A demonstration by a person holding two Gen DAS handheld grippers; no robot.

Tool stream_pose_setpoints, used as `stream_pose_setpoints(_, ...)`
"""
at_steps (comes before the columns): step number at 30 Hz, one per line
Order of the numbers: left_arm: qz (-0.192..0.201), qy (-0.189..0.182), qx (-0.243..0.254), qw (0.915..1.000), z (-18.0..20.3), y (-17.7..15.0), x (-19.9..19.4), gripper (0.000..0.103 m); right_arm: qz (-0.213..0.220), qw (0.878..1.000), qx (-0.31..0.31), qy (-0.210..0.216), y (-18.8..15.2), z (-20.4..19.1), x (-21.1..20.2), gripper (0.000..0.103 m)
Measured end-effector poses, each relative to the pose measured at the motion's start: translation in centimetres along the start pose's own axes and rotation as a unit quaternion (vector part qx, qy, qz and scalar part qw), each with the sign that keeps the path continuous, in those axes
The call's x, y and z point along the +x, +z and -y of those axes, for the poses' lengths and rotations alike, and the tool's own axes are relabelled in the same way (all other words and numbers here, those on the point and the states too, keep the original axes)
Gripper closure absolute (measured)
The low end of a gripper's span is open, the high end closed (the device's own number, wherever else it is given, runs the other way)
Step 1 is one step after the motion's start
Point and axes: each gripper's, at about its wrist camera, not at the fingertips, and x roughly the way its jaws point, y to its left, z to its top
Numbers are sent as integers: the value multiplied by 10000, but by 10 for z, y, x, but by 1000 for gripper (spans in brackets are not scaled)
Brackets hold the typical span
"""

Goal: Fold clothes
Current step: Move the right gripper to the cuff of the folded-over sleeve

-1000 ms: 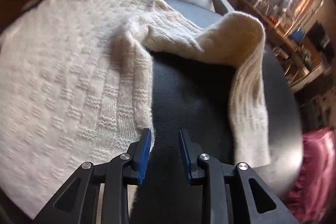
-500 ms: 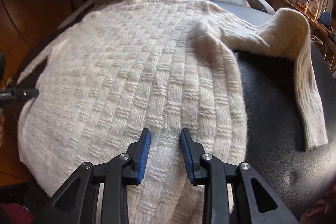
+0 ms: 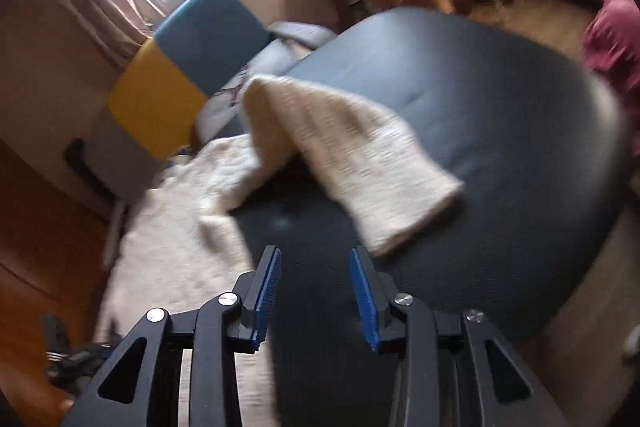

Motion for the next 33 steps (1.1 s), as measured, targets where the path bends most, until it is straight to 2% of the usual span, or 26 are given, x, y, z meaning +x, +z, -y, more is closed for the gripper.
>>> stream_pose_setpoints(3,-195,-190,314,9991,36,-2,23,54,-98,9964,-817,-202,-3,-14,5,64)
stream_pose_setpoints(5,-261,-220,505,9981,58,0,34,54,-220,9869,-1478,-609,-10,-28,21,64)
stream_pose_setpoints(8,-272,-144,802,9963,84,2,46,54,-308,9740,-2092,-818,-17,-42,48,64)
stream_pose_setpoints(11,-367,-19,939,9949,91,0,59,53,-364,9627,-2431,-1135,-14,-44,75,64)
stream_pose_setpoints(14,-441,-20,845,9954,87,-2,69,53,-576,9596,-2452,-1256,-7,-35,100,64)
stream_pose_setpoints(15,-436,-41,848,9954,87,-2,69,51,-494,9614,-2418,-1214,-4,-31,101,63)
stream_pose_setpoints(16,-450,-62,851,9953,87,-1,69,51,-442,9616,-2402,-1256,-3,-27,102,56)
stream_pose_setpoints(17,-451,-91,810,9956,86,-1,69,50,-388,9608,-2405,-1324,-1,-23,104,42)
stream_pose_setpoints(19,-453,-153,707,9964,84,0,70,48,-424,9652,-2211,-1332,4,-13,107,26)
stream_pose_setpoints(21,-478,-200,645,9966,83,1,70,46,-593,9739,-1841,-1191,12,-2,110,19)
stream_pose_setpoints(22,-483,-216,615,9967,82,1,70,46,-608,9732,-1870,-1193,13,-1,111,14)
stream_pose_setpoints(25,-484,-206,634,9966,86,0,72,44,-651,9713,-1951,-1197,15,2,113,9)
stream_pose_setpoints(28,-477,-154,758,9959,89,-2,72,43,-624,9658,-2193,-1235,16,-1,114,9)
stream_pose_setpoints(30,-473,-155,772,9958,89,-3,73,41,-536,9570,-2566,-1242,14,-10,111,14)
stream_pose_setpoints(31,-471,-165,772,9958,89,-3,73,41,-496,9525,-2739,-1237,11,-15,110,35)
stream_pose_setpoints(32,-469,-176,771,9958,89,-4,72,40,-486,9477,-2878,-1291,9,-20,110,48)
stream_pose_setpoints(33,-467,-187,770,9958,89,-4,72,39,-476,9429,-3008,-1351,7,-25,111,50)
